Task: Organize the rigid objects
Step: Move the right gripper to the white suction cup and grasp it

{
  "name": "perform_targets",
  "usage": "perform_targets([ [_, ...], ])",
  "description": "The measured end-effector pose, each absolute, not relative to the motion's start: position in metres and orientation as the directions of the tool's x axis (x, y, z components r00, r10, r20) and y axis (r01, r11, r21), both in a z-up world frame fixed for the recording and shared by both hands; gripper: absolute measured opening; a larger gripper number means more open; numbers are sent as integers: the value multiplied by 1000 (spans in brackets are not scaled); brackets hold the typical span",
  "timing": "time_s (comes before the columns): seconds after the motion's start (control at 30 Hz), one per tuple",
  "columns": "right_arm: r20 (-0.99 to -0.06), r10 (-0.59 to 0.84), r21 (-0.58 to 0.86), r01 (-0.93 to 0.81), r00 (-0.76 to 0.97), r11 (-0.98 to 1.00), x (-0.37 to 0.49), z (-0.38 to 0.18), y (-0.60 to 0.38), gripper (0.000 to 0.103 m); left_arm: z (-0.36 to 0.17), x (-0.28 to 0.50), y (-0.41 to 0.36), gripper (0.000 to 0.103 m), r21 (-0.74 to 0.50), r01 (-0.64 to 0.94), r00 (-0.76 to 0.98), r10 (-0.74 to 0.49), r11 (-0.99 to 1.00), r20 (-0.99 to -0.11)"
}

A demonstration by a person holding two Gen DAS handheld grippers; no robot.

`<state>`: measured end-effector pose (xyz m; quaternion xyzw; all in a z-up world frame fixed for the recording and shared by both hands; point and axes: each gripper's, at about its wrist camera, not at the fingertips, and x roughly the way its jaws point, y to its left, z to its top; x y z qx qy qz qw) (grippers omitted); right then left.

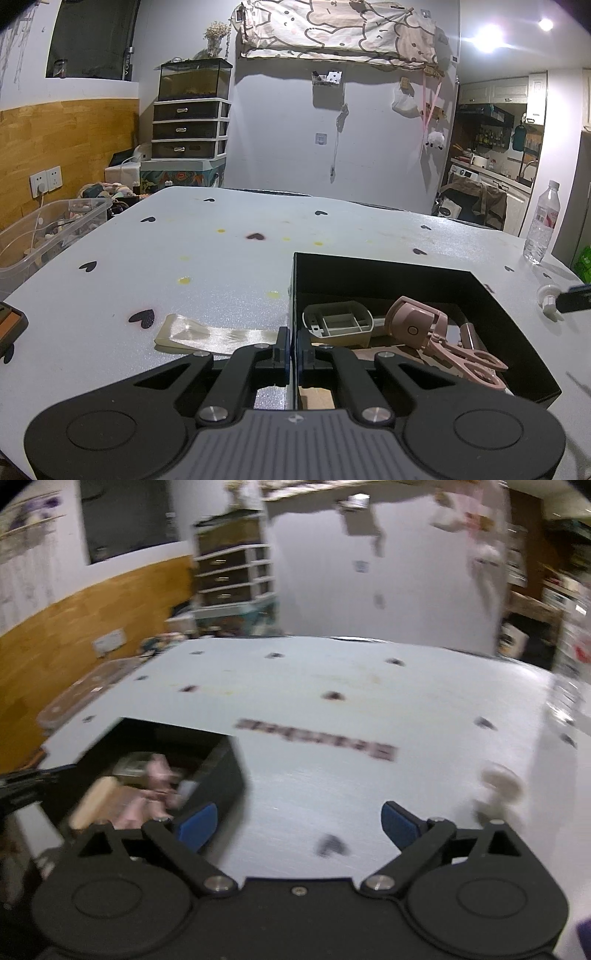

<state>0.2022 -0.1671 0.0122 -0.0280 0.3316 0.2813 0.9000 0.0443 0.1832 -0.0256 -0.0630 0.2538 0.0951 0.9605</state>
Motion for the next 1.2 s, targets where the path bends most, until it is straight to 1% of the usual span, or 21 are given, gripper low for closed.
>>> perform_targets([
  [0.2,-609,356,80,-392,709,917,222,-4,-202,97,-26,44,183,3,-71,-214,853,151,974,-500],
  [0.33,-621,276,70,-299,734,952,244,-15,-218,96,-26,44,184,3,-72,-214,853,151,974,-500],
  [0.4,-626,252,89,-253,738,963,258,-22,-227,93,-26,44,184,3,-72,-214,853,150,974,-500],
  [0.57,-662,231,208,-121,713,971,297,-43,-248,79,-26,44,184,3,-75,-214,853,150,974,-499],
  [0.6,-667,226,213,-109,710,971,302,-47,-249,77,-26,44,184,3,-75,-214,853,149,974,-499],
  [0.67,-676,207,206,-89,707,974,312,-54,-250,70,-26,45,183,3,-76,-214,853,149,974,-499],
  [0.8,-674,175,187,-63,718,980,321,-56,-248,69,-25,44,184,3,-79,-215,855,148,973,-498],
  [0.83,-672,177,192,-62,719,980,323,-56,-248,67,-25,45,184,3,-81,-215,855,147,973,-497],
  [0.93,-677,151,155,-61,720,986,328,-56,-245,49,-25,45,184,3,-81,-215,855,148,973,-497],
  [1.07,-681,164,134,-99,714,986,327,-54,-240,48,-25,45,184,3,-82,-215,855,147,973,-497],
  [1.2,-676,228,152,-170,701,974,315,-50,-227,48,-25,45,184,3,-81,-215,855,148,973,-497],
])
